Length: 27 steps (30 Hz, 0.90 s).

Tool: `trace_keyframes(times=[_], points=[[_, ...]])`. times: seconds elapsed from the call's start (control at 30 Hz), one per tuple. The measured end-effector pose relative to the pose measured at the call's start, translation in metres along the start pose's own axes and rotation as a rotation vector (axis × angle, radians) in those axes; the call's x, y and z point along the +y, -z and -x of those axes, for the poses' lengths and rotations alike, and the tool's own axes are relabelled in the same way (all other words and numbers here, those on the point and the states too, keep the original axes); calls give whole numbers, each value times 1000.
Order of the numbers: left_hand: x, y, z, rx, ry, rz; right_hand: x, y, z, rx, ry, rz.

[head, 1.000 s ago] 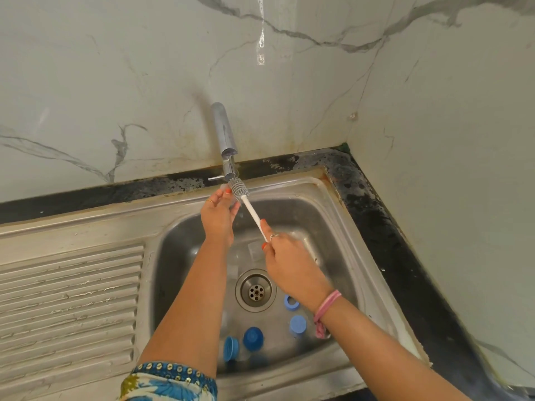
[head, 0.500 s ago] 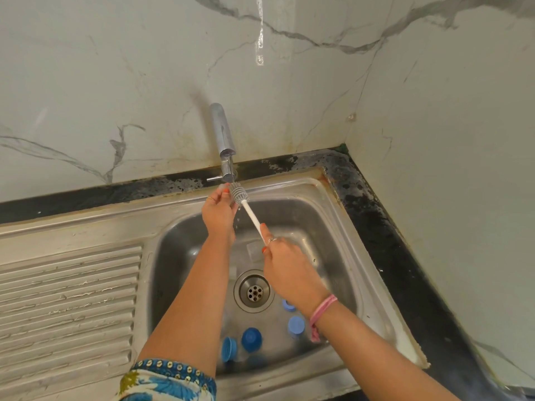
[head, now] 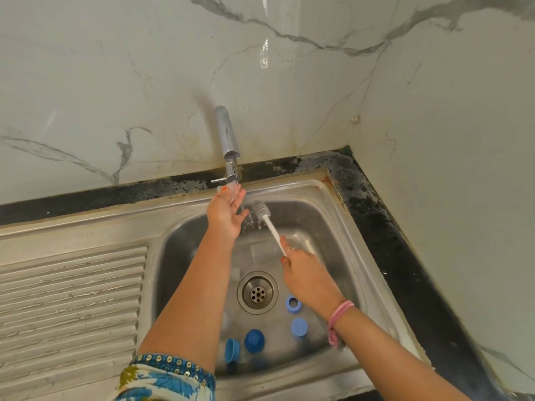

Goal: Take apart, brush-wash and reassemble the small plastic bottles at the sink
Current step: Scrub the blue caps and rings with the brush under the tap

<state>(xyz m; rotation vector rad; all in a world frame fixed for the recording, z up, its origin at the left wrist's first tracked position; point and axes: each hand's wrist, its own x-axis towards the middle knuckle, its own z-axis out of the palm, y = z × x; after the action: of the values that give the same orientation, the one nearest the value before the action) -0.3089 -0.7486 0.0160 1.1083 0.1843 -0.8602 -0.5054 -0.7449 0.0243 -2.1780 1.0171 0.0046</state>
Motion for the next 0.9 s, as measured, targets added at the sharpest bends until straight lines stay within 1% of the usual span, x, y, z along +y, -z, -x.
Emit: trace_keyframes(times=[0.1, 0.17, 0.23, 0.37, 0.5, 0.6, 0.77, 0.8, 0.9], points=[[-4, -2, 5, -66, 93, 65, 3, 14, -1, 94, 4, -111], [-8, -5, 5, -75, 141, 138, -1, 20, 5, 139, 73, -139], [-9, -5, 2, -62, 155, 187, -3, 21, 13, 120, 131, -71], [-9, 0, 1, -85, 113, 122, -1, 15, 19, 84, 126, 133], [-9, 7, 3, -42, 58, 38, 5, 22, 11, 166, 114, 303], [-9, 8, 3, -13, 10, -38, 6, 20, 9, 215, 141, 446], [-4, 5, 1, 33, -5, 58, 7, 19, 10, 240, 180, 562], [-4, 5, 0, 25, 4, 57, 9, 19, 8, 278, 196, 570], [-9, 7, 1, -10, 28, 16, 16, 16, 2, 473, 289, 594]])
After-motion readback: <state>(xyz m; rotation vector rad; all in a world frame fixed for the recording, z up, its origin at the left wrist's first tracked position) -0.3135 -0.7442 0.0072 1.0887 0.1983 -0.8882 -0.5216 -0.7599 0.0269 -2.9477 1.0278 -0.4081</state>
